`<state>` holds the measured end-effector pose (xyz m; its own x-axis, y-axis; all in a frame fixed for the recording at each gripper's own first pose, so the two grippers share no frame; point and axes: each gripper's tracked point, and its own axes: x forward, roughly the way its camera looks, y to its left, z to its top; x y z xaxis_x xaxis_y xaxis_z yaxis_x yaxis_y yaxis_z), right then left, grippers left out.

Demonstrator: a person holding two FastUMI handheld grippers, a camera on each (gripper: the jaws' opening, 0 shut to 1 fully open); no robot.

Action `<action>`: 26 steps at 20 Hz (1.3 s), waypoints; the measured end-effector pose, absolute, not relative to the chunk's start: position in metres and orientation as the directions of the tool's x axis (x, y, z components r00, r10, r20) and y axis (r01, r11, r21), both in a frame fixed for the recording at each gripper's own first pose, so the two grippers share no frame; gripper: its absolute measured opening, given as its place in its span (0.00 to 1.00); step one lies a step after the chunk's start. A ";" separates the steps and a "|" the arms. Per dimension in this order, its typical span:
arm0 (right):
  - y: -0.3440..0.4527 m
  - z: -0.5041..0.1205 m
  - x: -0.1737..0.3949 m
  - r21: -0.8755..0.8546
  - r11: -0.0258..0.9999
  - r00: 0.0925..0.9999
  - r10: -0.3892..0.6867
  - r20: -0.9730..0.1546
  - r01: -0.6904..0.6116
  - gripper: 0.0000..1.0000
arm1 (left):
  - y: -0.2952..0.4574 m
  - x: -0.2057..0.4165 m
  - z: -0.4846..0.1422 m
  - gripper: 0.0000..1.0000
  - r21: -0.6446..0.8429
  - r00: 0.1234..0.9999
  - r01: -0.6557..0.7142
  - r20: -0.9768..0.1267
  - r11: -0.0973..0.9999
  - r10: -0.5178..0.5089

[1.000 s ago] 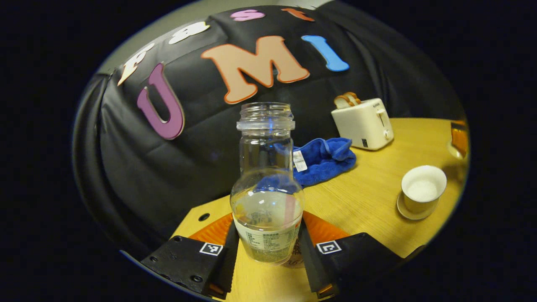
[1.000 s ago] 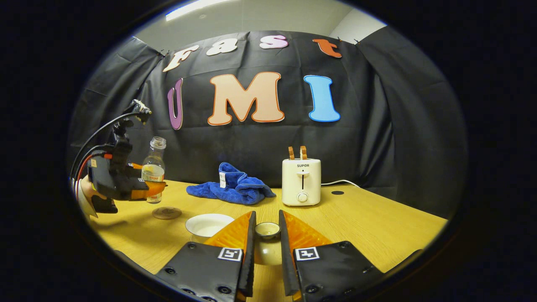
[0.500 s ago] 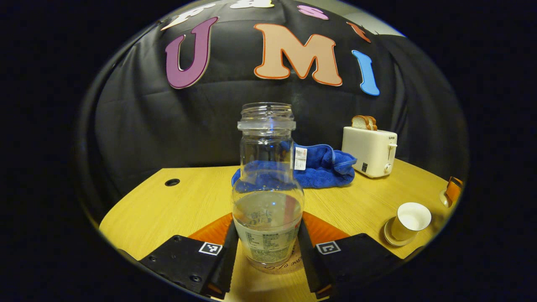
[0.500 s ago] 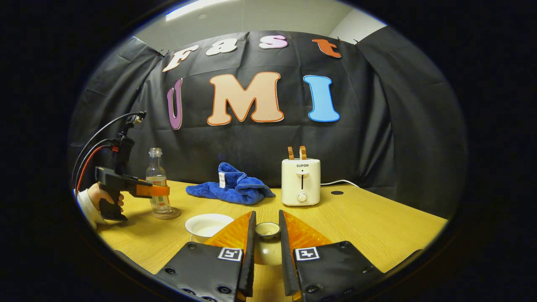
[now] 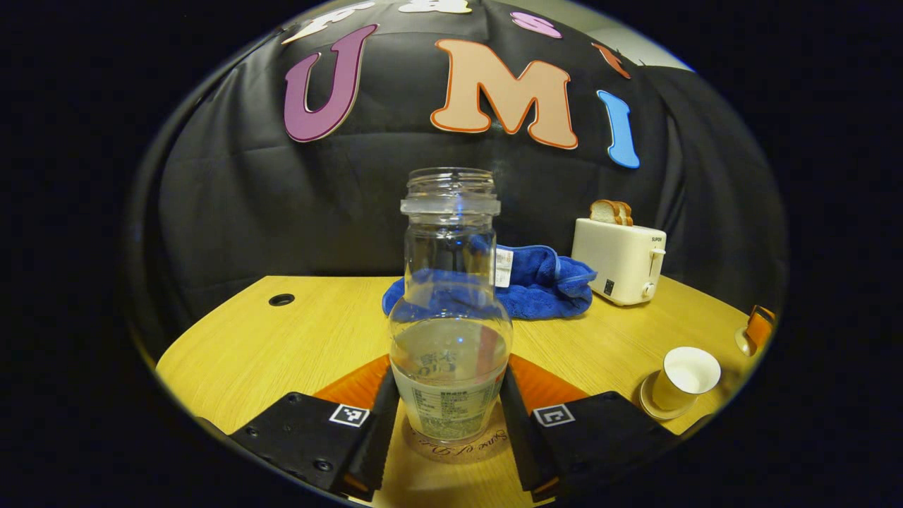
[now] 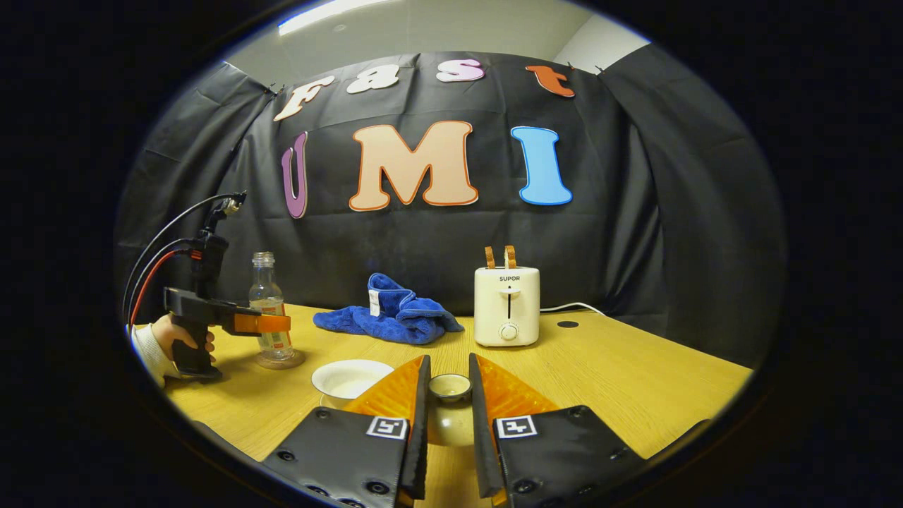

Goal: Open the teacup lid with one hand, grasp the water bottle and pour water into the teacup with the other hand; after pouring, place the water bottle on the coaster and then close the teacup lid.

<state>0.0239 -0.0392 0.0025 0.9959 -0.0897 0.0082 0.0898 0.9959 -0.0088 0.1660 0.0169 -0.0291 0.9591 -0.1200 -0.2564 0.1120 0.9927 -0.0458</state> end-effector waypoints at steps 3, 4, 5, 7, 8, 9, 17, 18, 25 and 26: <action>-0.039 0.002 0.024 -0.009 0.996 0.996 -0.090 0.009 0.090 0.31 | 0.016 0.167 -0.030 0.71 -0.048 0.958 0.119 -0.257 0.992 -0.127; -0.039 0.003 0.024 -0.009 0.996 0.996 -0.090 0.008 0.090 0.31 | 0.016 0.168 -0.033 0.72 -0.047 0.956 0.120 -0.265 0.992 -0.128; -0.039 0.002 0.024 -0.009 0.996 0.996 -0.090 0.009 0.090 0.31 | 0.016 0.167 -0.036 0.73 -0.048 0.953 0.118 -0.274 0.992 -0.126; -0.039 0.003 0.024 -0.009 0.996 0.996 -0.090 0.009 0.090 0.31 | 0.016 0.167 -0.038 0.74 -0.058 0.952 0.113 -0.280 0.992 -0.125; -0.039 0.003 0.025 -0.009 0.996 0.996 -0.090 0.009 0.090 0.31 | 0.015 0.166 -0.037 0.75 -0.064 0.954 0.114 -0.271 0.991 -0.127; -0.039 0.002 0.024 -0.009 0.996 0.996 -0.090 0.009 0.090 0.31 | 0.015 0.166 -0.036 0.76 -0.070 0.956 0.114 -0.265 0.991 -0.128; -0.039 0.003 0.024 -0.008 0.996 0.996 -0.089 0.009 0.089 0.31 | 0.022 0.150 -0.024 0.96 -0.018 0.980 0.061 -0.188 0.998 -0.063; -0.038 0.003 0.025 -0.008 0.996 0.996 -0.084 0.009 0.084 0.31 | 0.022 0.144 -0.020 0.96 -0.006 0.984 0.056 -0.168 0.998 -0.056; -0.018 0.001 0.029 -0.006 1.000 1.000 0.012 0.002 -0.012 0.31 | 0.030 0.112 0.003 0.95 0.016 1.000 -0.015 -0.022 1.000 0.015; -0.012 0.001 0.031 -0.005 0.999 0.999 0.033 0.000 -0.033 0.31 | 0.030 0.107 0.002 0.96 0.012 1.000 -0.016 -0.022 1.000 0.016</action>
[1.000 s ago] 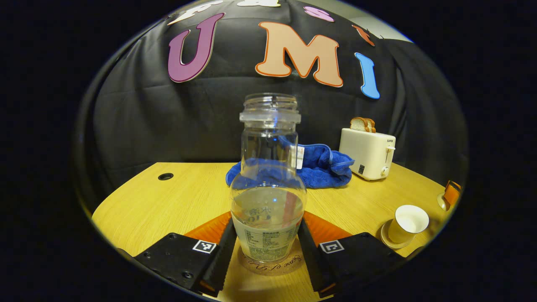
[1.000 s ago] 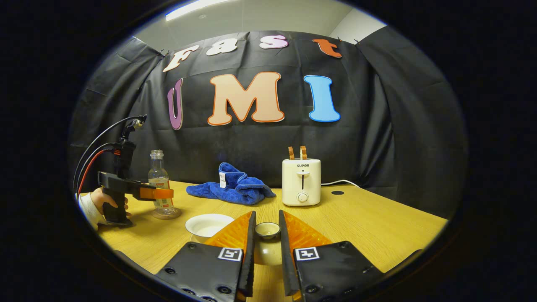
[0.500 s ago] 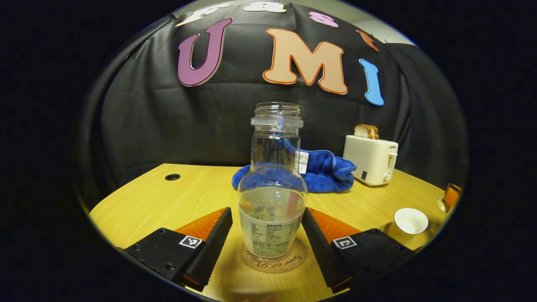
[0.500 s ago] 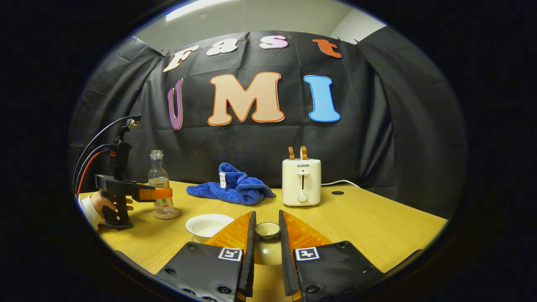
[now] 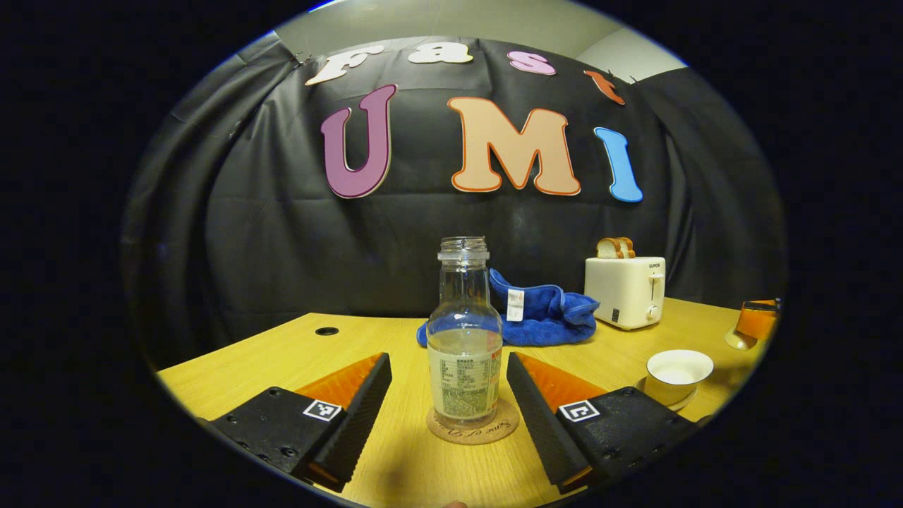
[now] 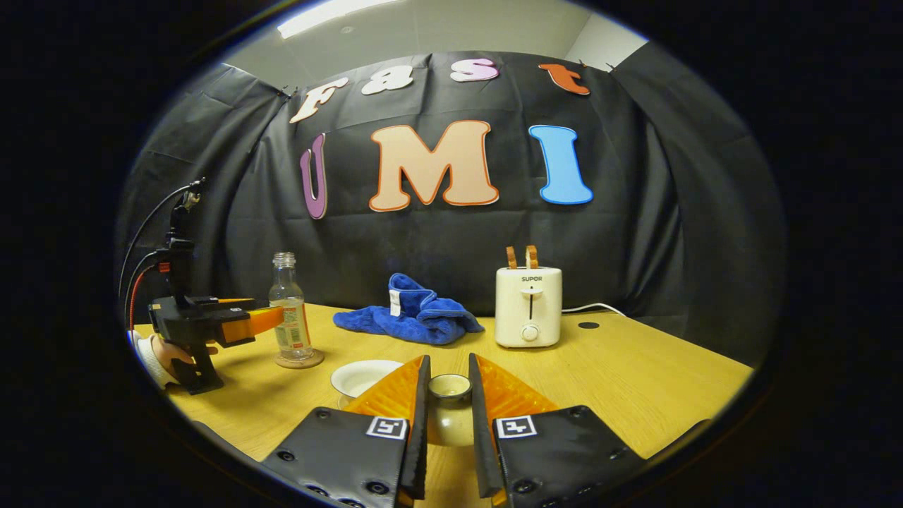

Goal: Open the teacup lid with one hand, grasp the water bottle and pour water into the teacup with the other hand; after pouring, place the water bottle on the coaster and then close the teacup lid.

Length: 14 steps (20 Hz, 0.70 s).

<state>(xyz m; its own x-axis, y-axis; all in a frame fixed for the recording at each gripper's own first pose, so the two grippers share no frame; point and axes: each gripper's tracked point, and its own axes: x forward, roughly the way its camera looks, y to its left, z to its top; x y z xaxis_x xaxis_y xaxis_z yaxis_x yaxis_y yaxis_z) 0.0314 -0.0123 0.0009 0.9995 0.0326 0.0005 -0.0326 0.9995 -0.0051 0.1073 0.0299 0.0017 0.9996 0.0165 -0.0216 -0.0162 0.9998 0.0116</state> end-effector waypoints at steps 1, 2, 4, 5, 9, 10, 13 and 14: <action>-0.005 0.001 0.033 -0.004 0.998 0.998 0.059 0.001 -0.059 0.31 | 0.031 0.104 0.002 0.96 0.009 0.999 -0.025 -0.023 1.000 0.025; 0.003 0.000 0.035 -0.003 0.996 0.996 0.088 -0.002 -0.088 0.31 | 0.032 0.101 0.003 0.96 0.013 0.999 -0.031 -0.020 0.999 0.032; 0.020 0.000 0.042 -0.001 0.989 0.989 0.145 -0.004 -0.145 0.31 | 0.029 0.094 0.005 0.96 0.026 0.999 -0.036 -0.011 0.999 0.036; 0.028 -0.002 0.046 -0.001 0.986 0.986 0.168 -0.007 -0.168 0.31 | 0.027 0.091 0.006 0.96 0.030 0.999 -0.034 -0.009 0.999 0.034; 0.048 -0.005 0.069 0.004 0.976 0.976 0.216 -0.018 -0.216 0.31 | 0.025 0.084 0.006 0.95 0.028 0.999 -0.034 -0.006 0.999 0.035; 0.050 -0.004 0.075 0.001 0.977 0.977 0.215 -0.018 -0.215 0.31 | 0.026 0.084 0.006 0.95 0.027 0.999 -0.034 -0.005 0.999 0.034; 0.060 -0.012 0.089 -0.003 0.973 0.971 0.230 -0.058 -0.231 0.31 | 0.027 0.084 0.006 0.95 0.025 0.999 -0.034 -0.006 0.999 0.034; 0.063 -0.014 0.092 -0.007 0.972 0.969 0.236 -0.076 -0.237 0.31 | 0.027 0.084 0.006 0.95 0.024 0.999 -0.034 -0.007 0.999 0.034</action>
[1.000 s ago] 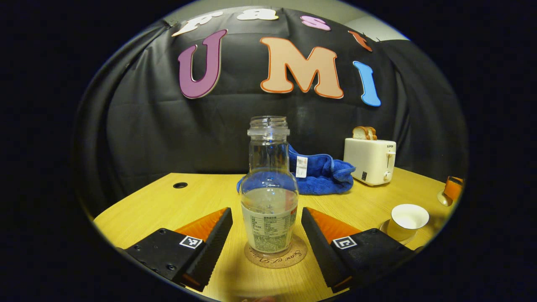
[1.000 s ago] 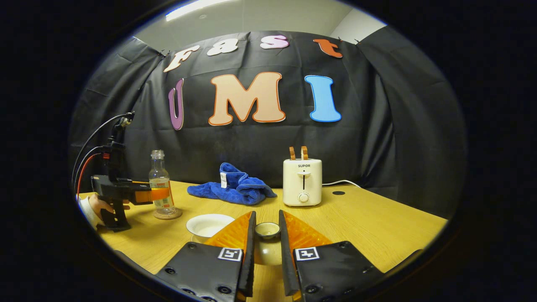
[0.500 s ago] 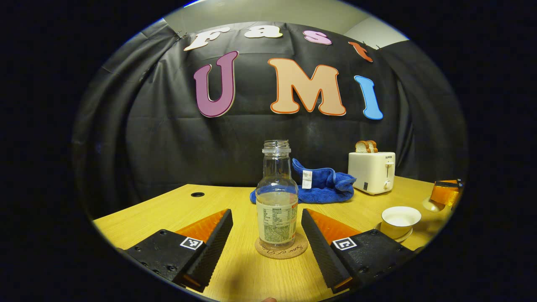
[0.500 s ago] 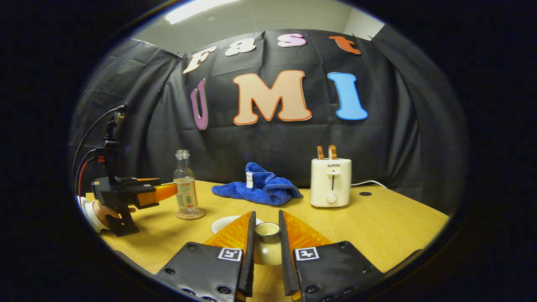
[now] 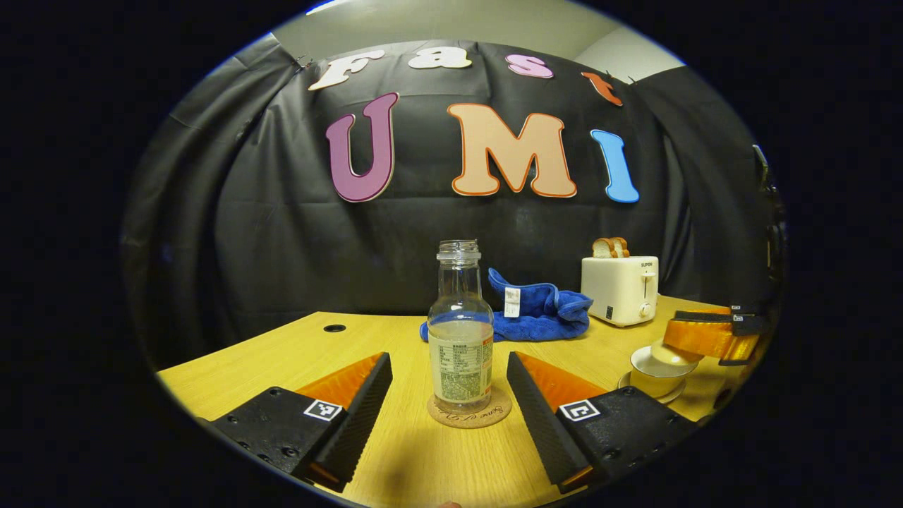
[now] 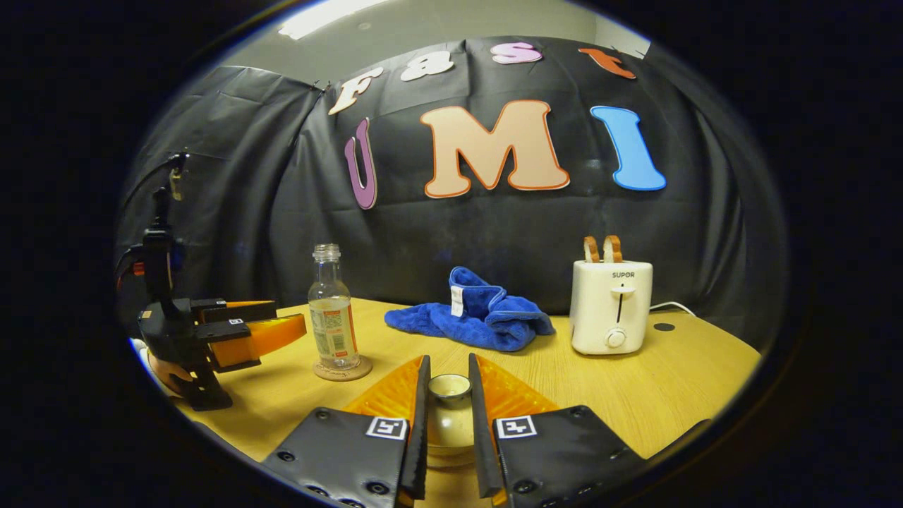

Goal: Open the teacup lid with one hand, grasp the water bottle and pour water into the teacup with the other hand; after pouring, place the water bottle on the coaster and then close the teacup lid.

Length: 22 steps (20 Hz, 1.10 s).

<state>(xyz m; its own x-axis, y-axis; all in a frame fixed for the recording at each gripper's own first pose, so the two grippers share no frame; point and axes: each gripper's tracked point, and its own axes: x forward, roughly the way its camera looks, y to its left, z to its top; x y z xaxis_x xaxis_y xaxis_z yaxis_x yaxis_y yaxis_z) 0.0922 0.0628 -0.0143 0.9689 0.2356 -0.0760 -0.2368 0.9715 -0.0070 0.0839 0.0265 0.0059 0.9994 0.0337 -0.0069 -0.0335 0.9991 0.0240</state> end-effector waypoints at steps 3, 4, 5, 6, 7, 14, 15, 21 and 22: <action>0.066 -0.019 0.095 -0.024 0.971 0.966 0.235 -0.111 -0.239 0.31 | 0.026 0.083 0.006 0.95 0.023 0.999 -0.033 -0.008 0.999 0.033; 0.065 -0.019 0.096 -0.025 0.971 0.965 0.233 -0.119 -0.237 0.31 | 0.026 0.084 0.006 0.95 0.023 0.999 -0.032 -0.007 0.999 0.032; 0.065 -0.021 0.096 -0.023 0.972 0.965 0.230 -0.126 -0.235 0.31 | 0.026 0.084 0.006 0.95 0.023 0.999 -0.032 -0.008 0.999 0.032; 0.064 -0.023 0.098 -0.016 0.972 0.964 0.230 -0.136 -0.234 0.31 | 0.026 0.083 0.006 0.95 0.023 0.999 -0.032 -0.008 0.999 0.032; 0.064 -0.026 0.098 -0.006 0.972 0.961 0.231 -0.149 -0.235 0.31 | 0.025 0.084 0.006 0.95 0.023 0.999 -0.032 -0.008 0.999 0.032; 0.064 -0.027 0.095 -0.001 0.968 0.955 0.246 -0.165 -0.249 0.38 | 0.026 0.083 0.006 0.96 0.023 0.999 -0.032 -0.008 0.999 0.032; 0.064 -0.026 0.097 0.002 0.969 0.956 0.246 -0.157 -0.249 0.48 | 0.025 0.083 0.007 0.95 0.023 0.999 -0.032 -0.008 0.999 0.032; 0.053 -0.007 0.088 0.014 0.979 0.978 0.205 -0.037 -0.205 0.83 | 0.026 0.083 0.007 0.95 0.023 0.999 -0.032 -0.009 0.999 0.032; 0.048 -0.003 0.087 0.014 0.983 0.983 0.183 -0.017 -0.183 0.80 | 0.026 0.083 0.007 0.95 0.023 0.999 -0.032 -0.009 0.999 0.032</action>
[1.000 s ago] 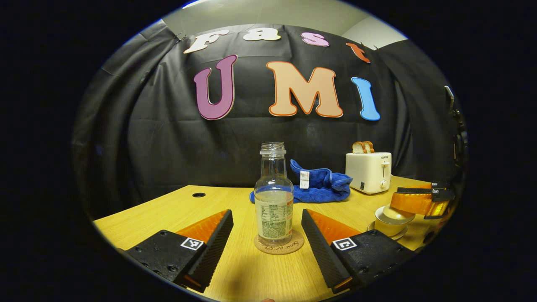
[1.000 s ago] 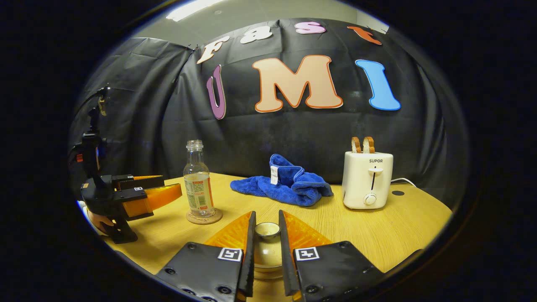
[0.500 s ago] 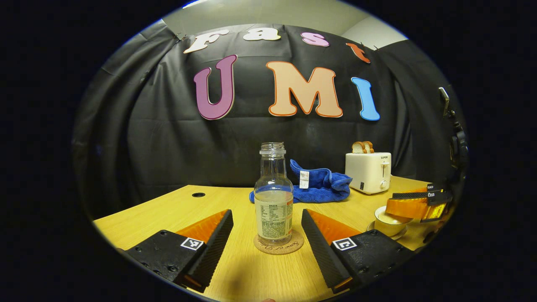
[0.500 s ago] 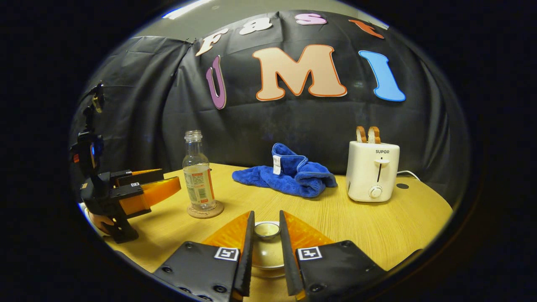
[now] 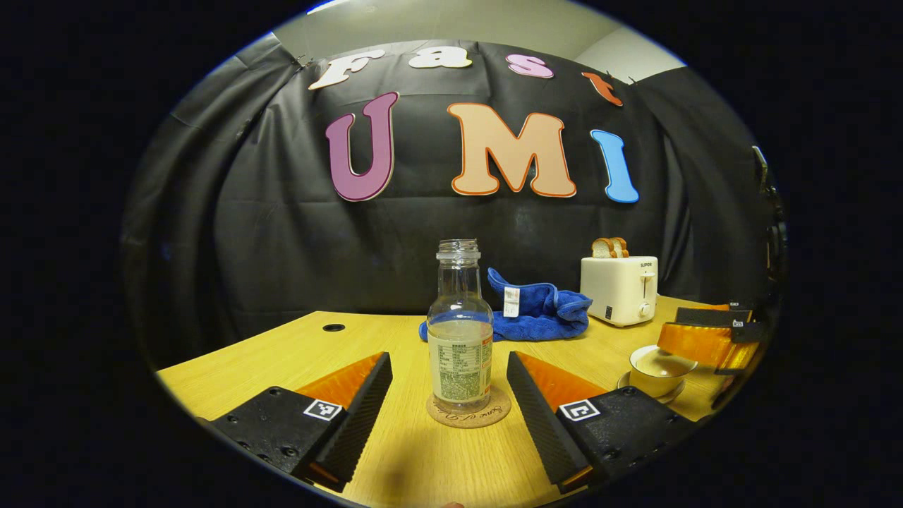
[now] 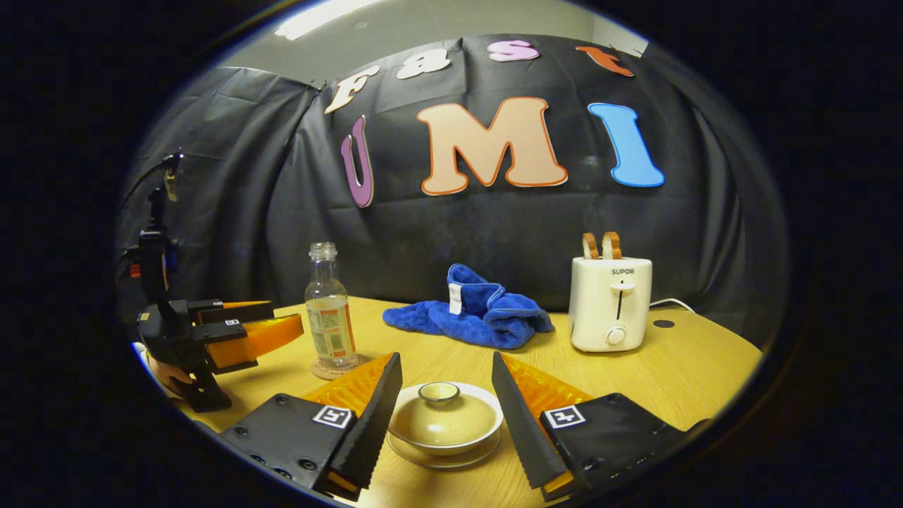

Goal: Open the teacup lid with one hand, grasp the water bottle and pour water into the teacup with the other hand; after pouring, place the water bottle on the coaster and then close the teacup lid.

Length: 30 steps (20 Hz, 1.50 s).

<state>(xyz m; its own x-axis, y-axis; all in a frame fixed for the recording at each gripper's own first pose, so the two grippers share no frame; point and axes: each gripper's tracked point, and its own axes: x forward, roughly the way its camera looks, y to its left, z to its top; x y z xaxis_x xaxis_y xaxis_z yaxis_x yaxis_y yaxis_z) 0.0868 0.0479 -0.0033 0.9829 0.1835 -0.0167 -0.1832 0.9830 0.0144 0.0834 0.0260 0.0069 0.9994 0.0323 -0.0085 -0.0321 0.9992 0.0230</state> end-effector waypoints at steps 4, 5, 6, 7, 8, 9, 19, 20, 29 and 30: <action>0.021 -0.001 0.082 -0.005 0.997 0.997 0.076 0.005 -0.076 0.80 | 0.026 0.083 0.007 0.95 0.023 0.999 -0.032 -0.008 0.999 0.032; 0.009 0.000 0.081 -0.007 1.000 1.000 0.031 0.004 -0.031 0.85 | 0.026 0.083 0.007 0.95 0.023 0.999 -0.032 -0.008 0.999 0.033; -0.004 0.001 0.078 -0.009 1.000 1.000 -0.020 0.010 0.020 0.83 | 0.026 0.083 0.007 0.95 0.024 0.999 -0.034 -0.008 0.999 0.034; -0.017 0.001 0.075 -0.009 0.997 0.997 -0.070 0.011 0.070 0.83 | 0.029 0.082 0.007 0.95 0.024 0.999 -0.044 -0.008 0.999 0.044; -0.028 0.002 0.071 -0.010 0.993 0.993 -0.121 0.014 0.121 0.83 | 0.031 0.082 0.008 0.95 0.023 0.998 -0.056 -0.005 0.998 0.056; -0.042 0.002 0.068 -0.010 0.984 0.984 -0.176 0.017 0.177 0.85 | 0.034 0.081 0.009 0.95 0.018 0.998 -0.069 -0.001 0.997 0.069; -0.086 0.005 0.049 -0.016 0.914 0.914 -0.405 0.031 0.405 0.80 | 0.056 0.068 0.008 0.95 0.017 0.980 -0.201 -0.006 0.979 0.201; -0.086 0.006 0.048 -0.016 0.913 0.913 -0.407 0.030 0.408 0.83 | 0.059 0.066 0.009 0.95 0.018 0.976 -0.219 -0.006 0.975 0.219; -0.086 0.006 0.048 -0.017 0.912 0.912 -0.409 0.030 0.410 0.83 | 0.058 0.063 0.009 0.96 0.018 0.975 -0.223 -0.003 0.975 0.223; -0.087 0.007 0.047 -0.017 0.912 0.912 -0.409 0.030 0.410 0.86 | 0.058 0.063 0.009 0.95 0.018 0.975 -0.221 -0.003 0.975 0.221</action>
<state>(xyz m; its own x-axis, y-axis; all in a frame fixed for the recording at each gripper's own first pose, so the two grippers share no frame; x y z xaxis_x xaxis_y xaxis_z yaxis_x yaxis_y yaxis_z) 0.0474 -0.0868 0.0068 0.9119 -0.4093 0.0304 0.4099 0.9120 -0.0169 0.0630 0.0575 0.0089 0.9752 0.2211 -0.0032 -0.2210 0.9751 0.0183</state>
